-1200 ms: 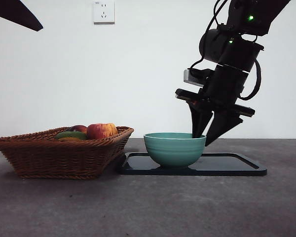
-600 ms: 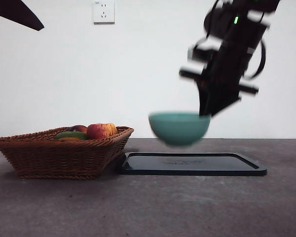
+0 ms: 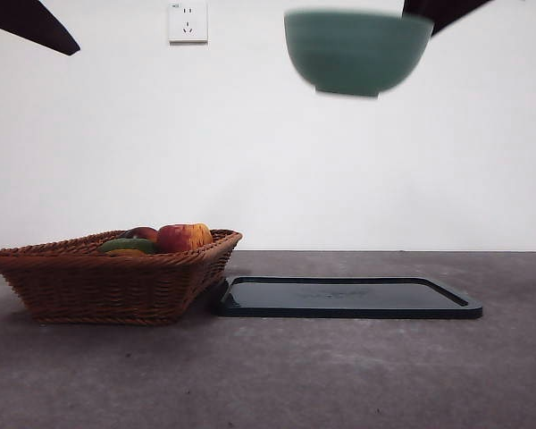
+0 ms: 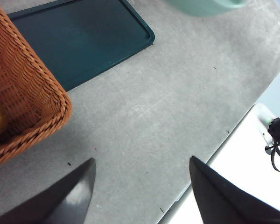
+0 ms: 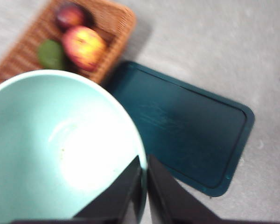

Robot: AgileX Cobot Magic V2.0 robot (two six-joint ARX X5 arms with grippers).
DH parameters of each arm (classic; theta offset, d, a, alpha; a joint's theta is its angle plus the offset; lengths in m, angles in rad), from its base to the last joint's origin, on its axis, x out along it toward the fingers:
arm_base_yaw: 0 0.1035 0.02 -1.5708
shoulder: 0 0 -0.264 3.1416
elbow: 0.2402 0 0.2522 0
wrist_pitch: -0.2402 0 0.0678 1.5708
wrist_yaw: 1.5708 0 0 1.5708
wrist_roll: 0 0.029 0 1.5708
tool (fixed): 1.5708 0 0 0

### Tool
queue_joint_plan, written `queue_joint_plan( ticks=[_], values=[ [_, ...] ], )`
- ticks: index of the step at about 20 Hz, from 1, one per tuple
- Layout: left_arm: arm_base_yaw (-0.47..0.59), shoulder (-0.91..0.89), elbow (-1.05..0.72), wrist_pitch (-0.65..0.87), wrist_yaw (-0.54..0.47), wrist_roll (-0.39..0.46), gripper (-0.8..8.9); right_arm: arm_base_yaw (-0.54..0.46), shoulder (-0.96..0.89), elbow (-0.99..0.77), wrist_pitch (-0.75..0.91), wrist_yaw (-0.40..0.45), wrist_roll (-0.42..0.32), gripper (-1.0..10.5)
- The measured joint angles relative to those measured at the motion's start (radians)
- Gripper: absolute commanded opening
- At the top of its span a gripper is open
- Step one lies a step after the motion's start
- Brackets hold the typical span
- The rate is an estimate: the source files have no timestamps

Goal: Pick up the wifruite, put it on the bowl, pick up the plate, put it on desk

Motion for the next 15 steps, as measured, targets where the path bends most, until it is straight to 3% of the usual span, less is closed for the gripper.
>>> queue_joint_plan(
  ticks=[6,15],
  values=[
    [0.0,0.0,0.0,0.0,0.0,0.0,3.12,0.069,-0.116,-0.218,0.051,0.004,0.009,0.1],
    [0.0,0.0,0.0,0.0,0.0,0.0,3.12,0.159,-0.116,-0.58,0.357,0.006,0.144,0.1]
  ],
)
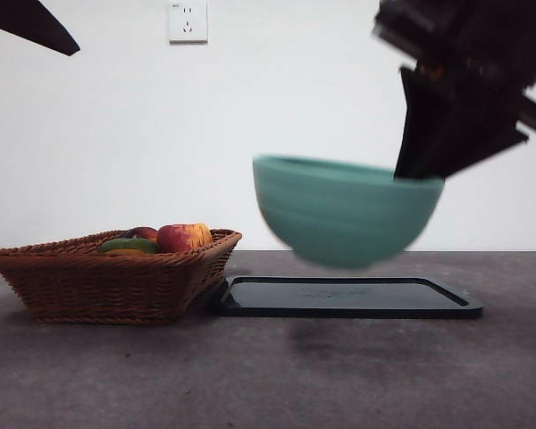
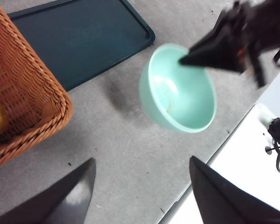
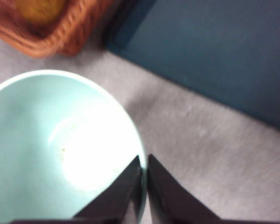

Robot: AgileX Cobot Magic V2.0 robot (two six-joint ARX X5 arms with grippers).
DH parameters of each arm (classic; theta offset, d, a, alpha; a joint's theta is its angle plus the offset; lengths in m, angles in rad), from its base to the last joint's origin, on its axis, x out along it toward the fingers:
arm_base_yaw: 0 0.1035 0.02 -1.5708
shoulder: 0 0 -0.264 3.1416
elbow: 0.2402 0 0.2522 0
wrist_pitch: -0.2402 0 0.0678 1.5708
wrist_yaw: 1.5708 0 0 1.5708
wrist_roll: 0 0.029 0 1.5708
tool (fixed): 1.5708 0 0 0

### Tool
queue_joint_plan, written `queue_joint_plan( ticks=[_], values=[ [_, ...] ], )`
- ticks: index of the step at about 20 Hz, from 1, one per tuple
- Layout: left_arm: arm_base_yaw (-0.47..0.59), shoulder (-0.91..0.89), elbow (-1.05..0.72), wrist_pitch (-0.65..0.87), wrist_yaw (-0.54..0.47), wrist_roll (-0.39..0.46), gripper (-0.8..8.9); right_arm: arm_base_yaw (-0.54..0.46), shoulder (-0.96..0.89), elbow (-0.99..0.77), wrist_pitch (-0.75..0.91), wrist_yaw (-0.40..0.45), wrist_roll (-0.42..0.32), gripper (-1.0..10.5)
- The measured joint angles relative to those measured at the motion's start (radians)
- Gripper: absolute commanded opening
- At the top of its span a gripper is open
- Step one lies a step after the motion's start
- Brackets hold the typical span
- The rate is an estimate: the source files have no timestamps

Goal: Pick up the wifruite, put it on the bowl, pick up the plate, put it on desk

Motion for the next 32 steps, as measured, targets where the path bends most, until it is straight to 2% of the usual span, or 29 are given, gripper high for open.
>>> queue_joint_plan(
  ticks=[4,9,13,14,16,18,23,27,32],
  values=[
    [0.0,0.0,0.0,0.0,0.0,0.0,3.12,0.011,0.077,-0.048,0.055,0.044,0.022,0.1],
    [0.0,0.0,0.0,0.0,0.0,0.0,3.12,0.011,0.189,-0.05,0.122,0.046,0.026,0.1],
    [0.0,0.0,0.0,-0.006,0.0,0.0,3.12,0.011,0.209,-0.05,0.13,0.046,0.027,0.2],
    [0.0,0.0,0.0,-0.006,0.0,0.0,3.12,0.011,0.209,-0.05,0.13,0.046,0.027,0.5],
    [0.0,0.0,0.0,-0.006,0.0,0.0,3.12,0.011,0.209,-0.05,0.13,0.046,0.033,2.0],
    [0.0,0.0,0.0,-0.006,0.0,0.0,3.12,0.011,0.2,-0.05,0.13,0.046,0.041,2.3],
    [0.0,0.0,0.0,-0.006,0.0,0.0,3.12,0.011,0.064,-0.05,0.126,0.046,0.046,2.3],
    [0.0,0.0,0.0,-0.006,0.0,0.0,3.12,0.011,-0.105,-0.05,0.056,0.043,0.063,2.3],
    [0.0,0.0,0.0,-0.006,0.0,0.0,3.12,0.012,-0.303,-0.05,-0.076,-0.061,0.067,2.3]
  ],
)
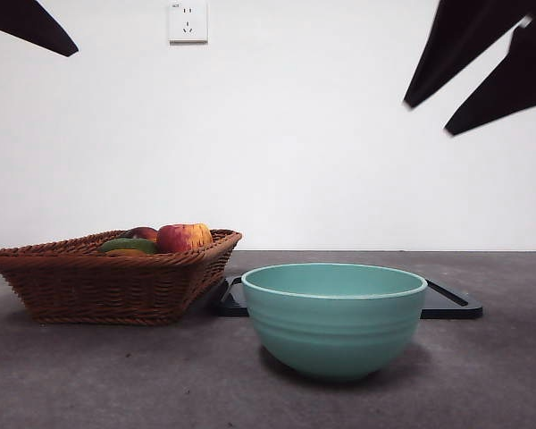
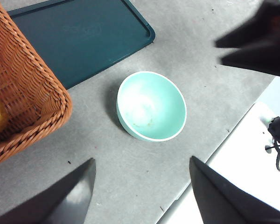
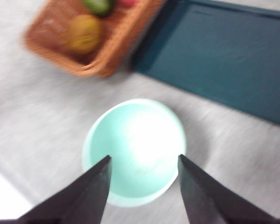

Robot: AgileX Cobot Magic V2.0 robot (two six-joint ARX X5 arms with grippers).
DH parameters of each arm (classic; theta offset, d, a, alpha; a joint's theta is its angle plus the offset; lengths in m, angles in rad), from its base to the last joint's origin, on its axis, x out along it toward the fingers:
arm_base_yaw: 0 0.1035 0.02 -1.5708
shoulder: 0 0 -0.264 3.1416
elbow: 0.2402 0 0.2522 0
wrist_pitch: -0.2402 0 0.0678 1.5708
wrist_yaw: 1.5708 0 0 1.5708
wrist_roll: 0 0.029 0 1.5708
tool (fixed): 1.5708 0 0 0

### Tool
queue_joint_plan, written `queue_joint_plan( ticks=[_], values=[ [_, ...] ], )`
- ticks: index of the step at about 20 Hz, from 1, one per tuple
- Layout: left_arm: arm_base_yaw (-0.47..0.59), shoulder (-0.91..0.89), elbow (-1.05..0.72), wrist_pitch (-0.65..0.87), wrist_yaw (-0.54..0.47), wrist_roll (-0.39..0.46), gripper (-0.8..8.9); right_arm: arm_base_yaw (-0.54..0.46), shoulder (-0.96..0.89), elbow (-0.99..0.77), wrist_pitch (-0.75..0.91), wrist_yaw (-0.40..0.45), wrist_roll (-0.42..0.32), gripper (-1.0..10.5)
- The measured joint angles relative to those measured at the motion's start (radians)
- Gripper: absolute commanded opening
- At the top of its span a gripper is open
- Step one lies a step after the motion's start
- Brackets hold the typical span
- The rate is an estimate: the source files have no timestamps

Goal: Pick up the wifruite, put it on the bowl, pick up the plate, put it on desk

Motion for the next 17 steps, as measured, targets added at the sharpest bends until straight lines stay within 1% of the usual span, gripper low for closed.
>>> queue_joint_plan(
  ticks=[3,6,9,12,17],
  values=[
    [0.0,0.0,0.0,0.0,0.0,0.0,3.12,0.0,-0.072,0.0,-0.086,-0.079,0.0,2.3],
    [0.0,0.0,0.0,0.0,0.0,0.0,3.12,0.0,-0.1,0.0,-0.171,-0.127,-0.002,2.3],
    [0.0,0.0,0.0,0.0,0.0,0.0,3.12,0.0,-0.098,0.0,-0.229,-0.129,-0.011,2.3],
    [0.0,0.0,0.0,0.0,0.0,0.0,3.12,0.0,-0.098,0.0,-0.23,-0.129,-0.027,2.3],
    [0.0,0.0,0.0,0.0,0.0,0.0,3.12,0.0,-0.098,0.0,-0.23,-0.129,-0.032,2.3]
  ],
)
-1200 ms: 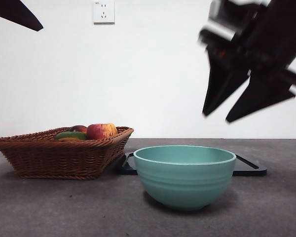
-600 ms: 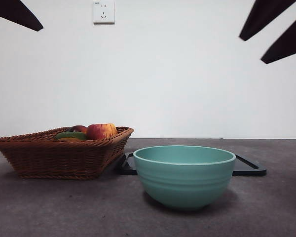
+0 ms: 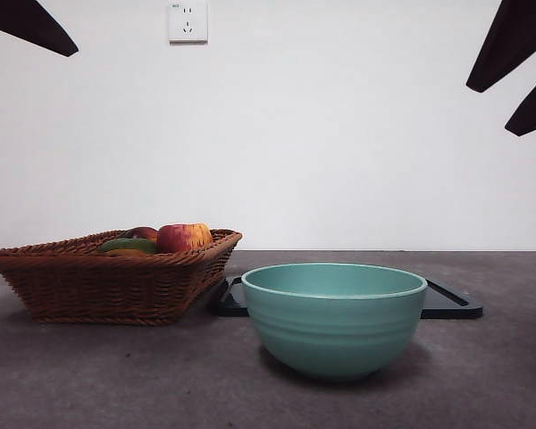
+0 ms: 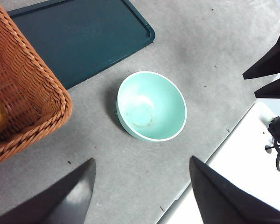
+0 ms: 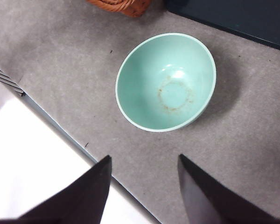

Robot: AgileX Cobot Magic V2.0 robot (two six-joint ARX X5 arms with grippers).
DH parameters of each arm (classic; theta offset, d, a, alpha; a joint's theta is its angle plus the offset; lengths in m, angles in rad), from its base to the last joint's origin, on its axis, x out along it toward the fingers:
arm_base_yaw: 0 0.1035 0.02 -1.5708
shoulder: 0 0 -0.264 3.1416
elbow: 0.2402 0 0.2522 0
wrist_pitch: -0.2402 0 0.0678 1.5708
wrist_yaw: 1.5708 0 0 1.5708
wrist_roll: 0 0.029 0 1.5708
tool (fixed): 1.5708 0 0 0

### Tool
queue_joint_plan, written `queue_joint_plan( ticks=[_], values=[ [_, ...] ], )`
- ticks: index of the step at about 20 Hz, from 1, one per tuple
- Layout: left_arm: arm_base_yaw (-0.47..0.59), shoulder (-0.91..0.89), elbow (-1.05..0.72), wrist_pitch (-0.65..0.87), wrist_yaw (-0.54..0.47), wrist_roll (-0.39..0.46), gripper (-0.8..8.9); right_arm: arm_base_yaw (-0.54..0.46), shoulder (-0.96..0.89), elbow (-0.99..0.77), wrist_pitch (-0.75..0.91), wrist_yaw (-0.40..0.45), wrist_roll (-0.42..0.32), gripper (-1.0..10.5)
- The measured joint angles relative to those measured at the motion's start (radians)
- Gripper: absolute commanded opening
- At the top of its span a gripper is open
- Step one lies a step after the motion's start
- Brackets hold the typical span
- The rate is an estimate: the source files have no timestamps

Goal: Pick up the wifruite, put it on the bowl, pick up the plate, put it on desk

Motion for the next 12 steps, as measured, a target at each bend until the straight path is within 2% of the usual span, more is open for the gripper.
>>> queue_joint_plan(
  ticks=[2,3,5,12],
  values=[
    [0.0,0.0,0.0,0.0,0.0,0.0,3.0,0.0,0.0,0.0,0.0,0.0,-0.002,2.2],
    [0.0,0.0,0.0,0.0,0.0,0.0,2.5,0.0,0.0,0.0,0.0,0.0,-0.003,2.0],
    [0.0,0.0,0.0,0.0,0.0,0.001,0.12,0.0,0.0,0.0,0.0,0.0,-0.003,0.1],
    [0.0,0.0,0.0,0.0,0.0,0.0,0.16,0.0,0.0,0.0,0.001,0.006,-0.022,0.1]
  ],
)
